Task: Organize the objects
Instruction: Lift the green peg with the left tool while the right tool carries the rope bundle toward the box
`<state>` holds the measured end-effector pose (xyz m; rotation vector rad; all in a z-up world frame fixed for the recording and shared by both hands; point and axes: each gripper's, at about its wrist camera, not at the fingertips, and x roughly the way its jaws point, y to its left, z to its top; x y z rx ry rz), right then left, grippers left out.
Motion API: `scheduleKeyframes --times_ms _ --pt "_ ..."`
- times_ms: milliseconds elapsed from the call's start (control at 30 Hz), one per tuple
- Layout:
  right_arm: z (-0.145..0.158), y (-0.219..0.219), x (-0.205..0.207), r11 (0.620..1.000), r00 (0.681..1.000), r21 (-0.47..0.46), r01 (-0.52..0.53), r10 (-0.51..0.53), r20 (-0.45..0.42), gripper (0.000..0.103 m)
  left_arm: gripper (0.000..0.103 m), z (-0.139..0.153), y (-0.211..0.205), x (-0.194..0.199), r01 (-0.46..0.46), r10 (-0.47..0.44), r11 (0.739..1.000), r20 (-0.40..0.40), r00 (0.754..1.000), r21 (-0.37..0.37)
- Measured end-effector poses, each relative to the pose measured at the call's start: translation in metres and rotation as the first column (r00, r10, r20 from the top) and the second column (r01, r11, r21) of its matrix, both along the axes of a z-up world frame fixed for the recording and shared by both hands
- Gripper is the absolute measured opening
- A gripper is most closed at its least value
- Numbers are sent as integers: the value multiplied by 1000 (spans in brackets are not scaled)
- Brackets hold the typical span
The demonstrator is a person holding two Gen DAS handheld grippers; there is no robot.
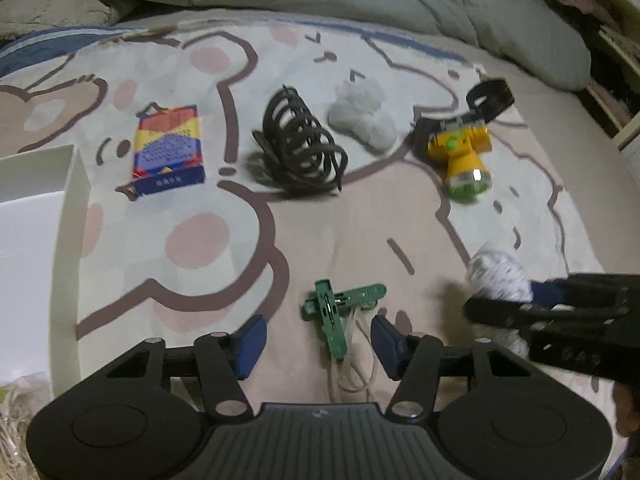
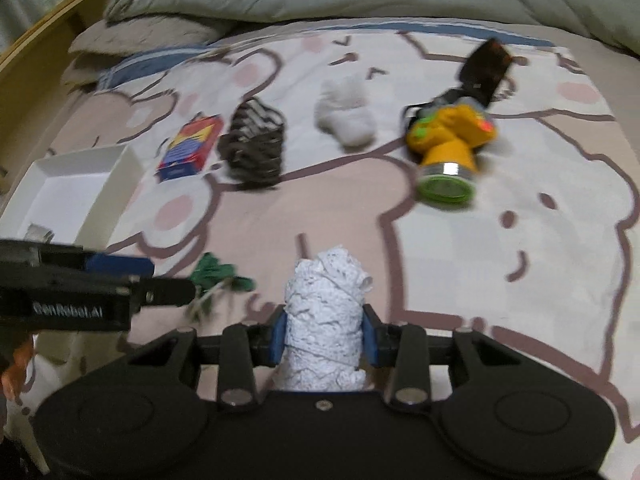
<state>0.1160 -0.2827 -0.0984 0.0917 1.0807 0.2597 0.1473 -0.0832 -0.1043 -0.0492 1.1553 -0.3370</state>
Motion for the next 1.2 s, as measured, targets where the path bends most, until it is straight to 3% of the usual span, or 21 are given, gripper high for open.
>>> scheduleKeyframes --times_ms 200,333,600,900,1033,1200 --pt "-6 -16 -2 1000 999 -2 27 -27 -23 39 49 -13 -11 3 5 -5 1000 -16 1000 17" --pt "-8 -17 -4 1000 1000 -5 17 -17 -27 39 17 -19 -18 4 15 -13 999 -36 999 37" --pt "-7 -21 -4 1000 1000 -16 22 -22 -4 39 12 -14 -16 2 7 -7 1000 -24 1000 30" --pt "19 -31 -9 996 989 19 89 -91 119 39 12 20 -6 0 -22 24 999 75 997 -29" --pt "32 -31 -10 993 979 32 118 -122 161 39 12 35 -2 -4 -16 17 1000 147 989 -10" --pt "43 -27 -12 990 969 44 135 -141 202 39 12 48 11 -6 -38 42 999 182 982 -27"
